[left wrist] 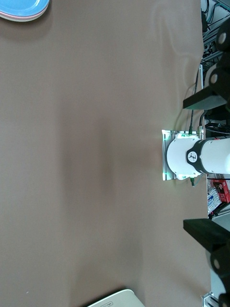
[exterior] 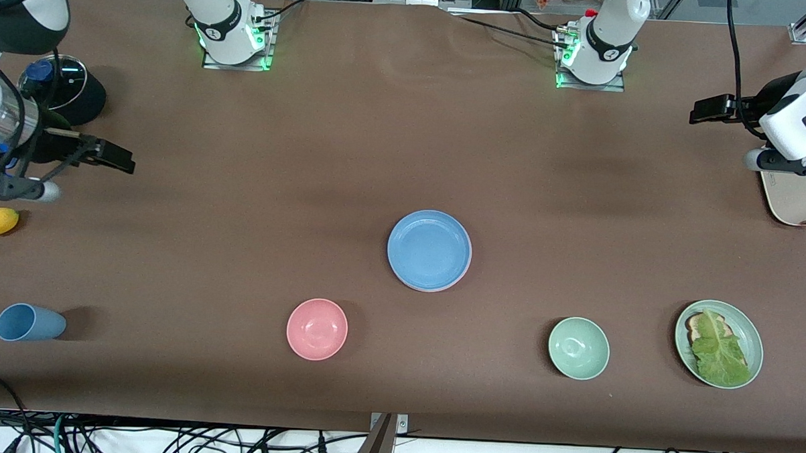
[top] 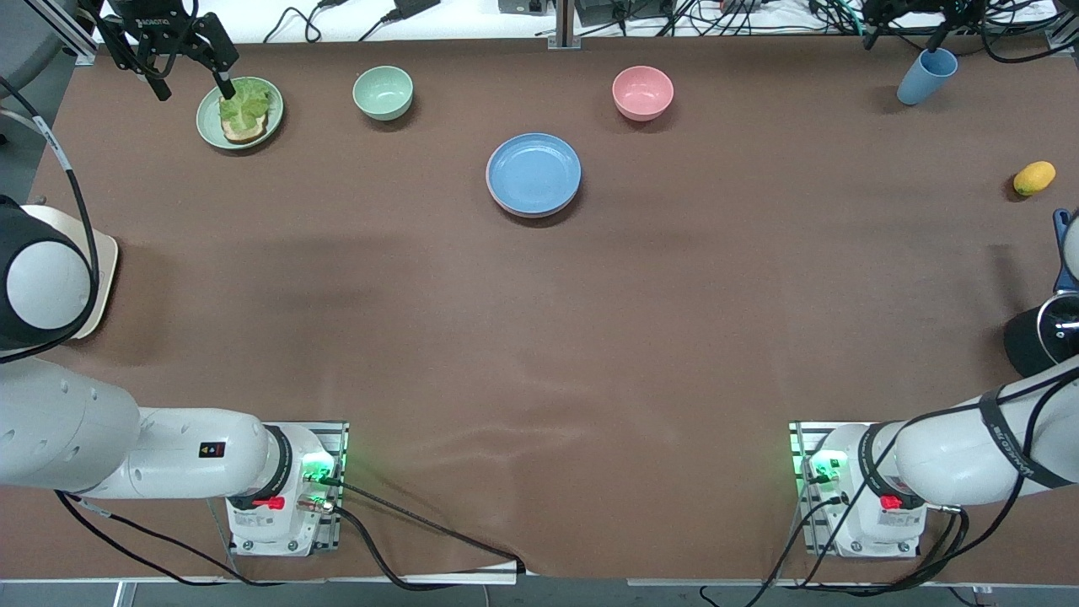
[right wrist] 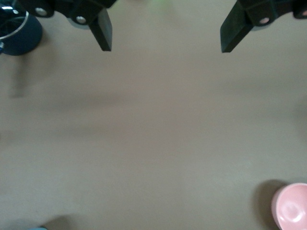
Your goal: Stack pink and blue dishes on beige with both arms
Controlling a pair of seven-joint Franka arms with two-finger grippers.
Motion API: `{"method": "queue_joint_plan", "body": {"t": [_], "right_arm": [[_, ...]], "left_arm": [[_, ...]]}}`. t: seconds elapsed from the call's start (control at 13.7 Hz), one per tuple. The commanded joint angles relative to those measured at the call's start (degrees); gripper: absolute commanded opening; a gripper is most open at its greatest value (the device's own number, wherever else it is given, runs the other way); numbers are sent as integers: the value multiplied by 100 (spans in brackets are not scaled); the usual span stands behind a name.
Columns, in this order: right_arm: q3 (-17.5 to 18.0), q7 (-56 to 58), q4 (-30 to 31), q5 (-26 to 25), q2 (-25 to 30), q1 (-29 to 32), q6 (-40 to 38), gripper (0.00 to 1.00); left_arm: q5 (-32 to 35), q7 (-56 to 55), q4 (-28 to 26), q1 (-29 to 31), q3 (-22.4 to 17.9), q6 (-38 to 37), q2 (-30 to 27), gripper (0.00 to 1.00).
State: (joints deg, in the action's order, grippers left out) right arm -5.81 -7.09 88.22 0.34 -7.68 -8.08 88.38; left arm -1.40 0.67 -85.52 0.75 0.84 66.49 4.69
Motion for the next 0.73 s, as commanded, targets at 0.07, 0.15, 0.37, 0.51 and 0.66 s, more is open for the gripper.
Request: {"method": "queue_joint_plan", "body": {"t": [0.07,0.15,0.37,0.51,0.66], "right_arm": [[652,-30,1171,-184,891,649,593,100],[617,31,1145,-122,873,720,558,100],[310,67,1058,239,891,685,426,100],[248,85,1013,204,882,641,426,100],[248,85,1013,195,891,641,435,100]], "left_arm": [[52,-14,-43,5,4,22,-64,100],[52,-14,-35,5,4,22,-64,100],[52,-14,-35,5,4,22,-64,100],[52,-14,-35,5,4,31,-64,100],[52,-14,-35,13,4,31,-64,100]]}}
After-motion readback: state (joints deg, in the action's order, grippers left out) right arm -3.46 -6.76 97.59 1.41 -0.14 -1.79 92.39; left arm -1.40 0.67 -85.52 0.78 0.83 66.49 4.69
